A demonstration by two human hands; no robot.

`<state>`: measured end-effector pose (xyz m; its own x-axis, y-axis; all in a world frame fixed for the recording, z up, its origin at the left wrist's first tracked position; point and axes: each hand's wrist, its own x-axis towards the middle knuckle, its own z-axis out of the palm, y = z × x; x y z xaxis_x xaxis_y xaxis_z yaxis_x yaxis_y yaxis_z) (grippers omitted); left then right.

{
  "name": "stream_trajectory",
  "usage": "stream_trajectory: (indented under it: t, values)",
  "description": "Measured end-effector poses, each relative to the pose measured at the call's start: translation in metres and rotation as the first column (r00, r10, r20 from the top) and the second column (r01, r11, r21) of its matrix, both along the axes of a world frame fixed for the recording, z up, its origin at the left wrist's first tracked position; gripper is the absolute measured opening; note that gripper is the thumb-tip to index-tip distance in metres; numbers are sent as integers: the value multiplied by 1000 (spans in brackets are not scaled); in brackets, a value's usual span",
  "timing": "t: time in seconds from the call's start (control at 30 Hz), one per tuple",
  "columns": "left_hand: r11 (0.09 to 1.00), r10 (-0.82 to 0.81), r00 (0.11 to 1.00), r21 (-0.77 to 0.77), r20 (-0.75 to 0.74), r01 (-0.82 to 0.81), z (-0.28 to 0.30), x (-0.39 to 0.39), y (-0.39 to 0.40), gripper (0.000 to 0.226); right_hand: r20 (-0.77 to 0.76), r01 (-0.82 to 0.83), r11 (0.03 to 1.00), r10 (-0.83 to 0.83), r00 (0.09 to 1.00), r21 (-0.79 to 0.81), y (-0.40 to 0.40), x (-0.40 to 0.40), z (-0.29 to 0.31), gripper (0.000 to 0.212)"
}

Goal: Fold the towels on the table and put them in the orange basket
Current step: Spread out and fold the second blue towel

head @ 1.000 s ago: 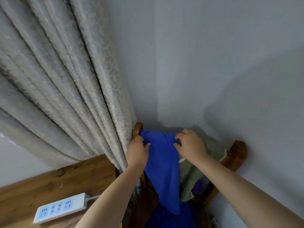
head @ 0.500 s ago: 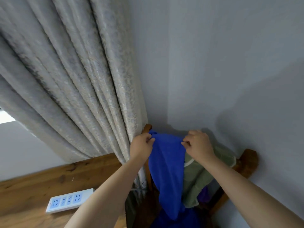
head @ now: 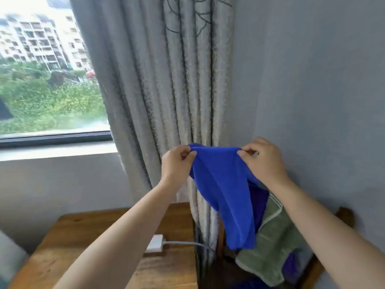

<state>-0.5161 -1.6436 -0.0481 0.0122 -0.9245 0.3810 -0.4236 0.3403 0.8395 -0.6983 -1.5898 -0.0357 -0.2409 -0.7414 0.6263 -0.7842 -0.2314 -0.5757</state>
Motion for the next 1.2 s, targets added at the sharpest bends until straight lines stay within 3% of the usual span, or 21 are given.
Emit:
stream_trajectory:
  t: [0.17, 0.4, 0.57, 0.83, 1.0, 1.2]
  values:
    - [990, 106, 993, -103, 44, -101, 24, 102, 57, 9, -40, -113, 991, 111, 993, -68, 43, 97, 23, 7]
    - [970, 243, 959, -46, 147, -239, 16, 243, 140, 15, -71, -246, 969, 248, 966, 38, 90, 226, 8, 9]
    - [935, 294, 911, 111, 289, -337, -18, 330, 175, 16, -51, -354, 919, 367, 929, 173, 106, 310, -26, 9]
    - [817, 243, 939, 471, 243, -334, -102, 410, 176, 11, -4, -455, 785, 503, 865, 421, 83, 389, -105, 10]
    - [751, 196, 961, 600, 196, -276, -142, 442, 145, 8, 87, -453, 727, 482, 872, 515, 44, 417, -154, 9]
    - [685, 171, 958, 671, 230, -284, -200, 470, 109, 27, 153, -398, 648, 401, 903, 649, 15, 424, -219, 10]
